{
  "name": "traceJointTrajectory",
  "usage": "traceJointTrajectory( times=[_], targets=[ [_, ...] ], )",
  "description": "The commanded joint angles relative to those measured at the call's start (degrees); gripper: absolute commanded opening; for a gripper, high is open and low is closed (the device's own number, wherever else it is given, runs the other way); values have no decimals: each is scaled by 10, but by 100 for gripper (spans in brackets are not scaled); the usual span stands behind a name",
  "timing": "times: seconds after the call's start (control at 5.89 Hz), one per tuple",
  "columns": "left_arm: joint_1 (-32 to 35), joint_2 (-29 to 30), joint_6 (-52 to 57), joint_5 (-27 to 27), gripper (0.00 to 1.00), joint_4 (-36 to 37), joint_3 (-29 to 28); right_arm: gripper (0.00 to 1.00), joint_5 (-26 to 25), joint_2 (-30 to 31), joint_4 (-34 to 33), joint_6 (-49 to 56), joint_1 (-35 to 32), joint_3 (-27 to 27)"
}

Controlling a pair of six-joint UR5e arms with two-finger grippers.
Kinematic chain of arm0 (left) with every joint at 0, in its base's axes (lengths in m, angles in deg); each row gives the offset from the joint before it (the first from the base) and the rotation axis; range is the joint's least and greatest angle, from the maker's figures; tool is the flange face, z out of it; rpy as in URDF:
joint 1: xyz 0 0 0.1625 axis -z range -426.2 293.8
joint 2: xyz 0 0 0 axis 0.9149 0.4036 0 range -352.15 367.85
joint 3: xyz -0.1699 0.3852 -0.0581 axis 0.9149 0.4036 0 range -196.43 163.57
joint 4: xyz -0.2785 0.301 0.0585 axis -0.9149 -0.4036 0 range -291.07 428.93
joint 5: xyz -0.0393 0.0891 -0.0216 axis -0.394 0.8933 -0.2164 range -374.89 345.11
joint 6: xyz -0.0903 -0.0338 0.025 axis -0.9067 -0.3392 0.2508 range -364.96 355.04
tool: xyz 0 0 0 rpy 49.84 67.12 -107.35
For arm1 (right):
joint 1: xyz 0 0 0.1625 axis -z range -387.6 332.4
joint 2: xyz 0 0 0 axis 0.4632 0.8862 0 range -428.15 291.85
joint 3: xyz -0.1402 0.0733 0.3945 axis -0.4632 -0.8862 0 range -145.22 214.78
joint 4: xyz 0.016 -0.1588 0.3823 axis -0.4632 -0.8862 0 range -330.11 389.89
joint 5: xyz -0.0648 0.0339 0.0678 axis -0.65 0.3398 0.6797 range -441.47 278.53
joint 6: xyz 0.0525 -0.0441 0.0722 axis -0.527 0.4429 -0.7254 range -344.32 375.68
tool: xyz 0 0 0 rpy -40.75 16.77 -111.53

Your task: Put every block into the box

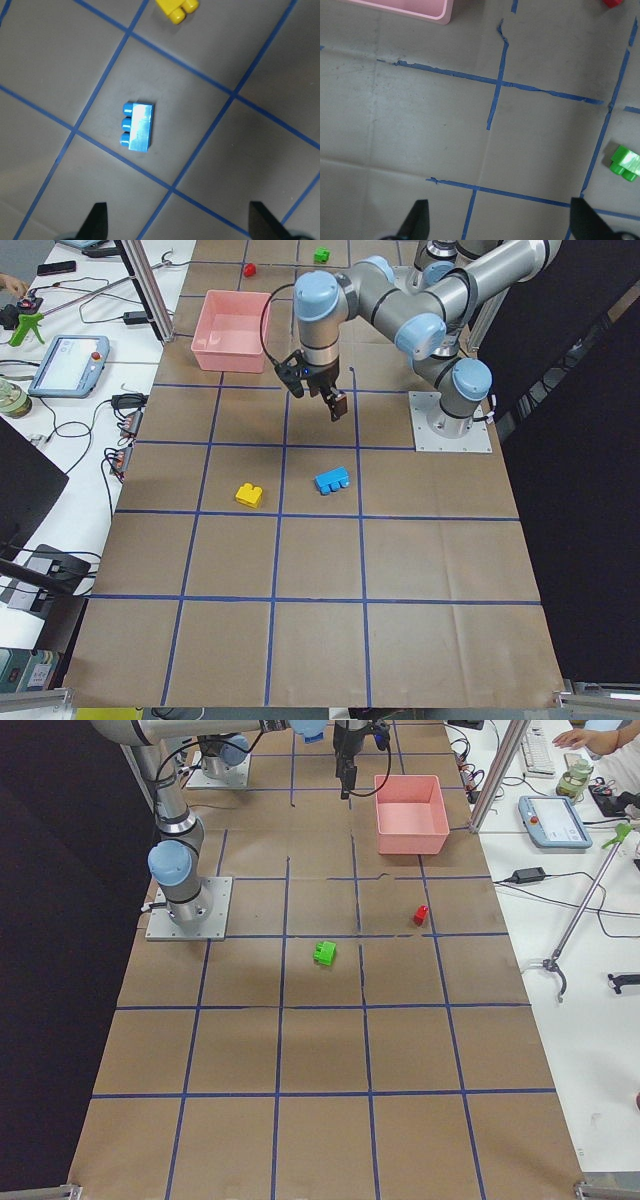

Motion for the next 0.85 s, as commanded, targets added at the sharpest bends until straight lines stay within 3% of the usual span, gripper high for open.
traceJointTrajectory(
  times=[0.0,0.34,0.51,0.68],
  targets=[
    [-46,25,43,-5,99,146,110,100,-1,-5,-3,170,33,1],
    [-46,82,61,-5,99,349,214,100,-2,-7,-2,469,133,3],
    [-46,113,65,-13,99,407,233,100,-4,-16,-2,609,178,5],
    [-46,158,72,-40,99,450,235,100,-15,-16,-2,685,233,11]
  ],
)
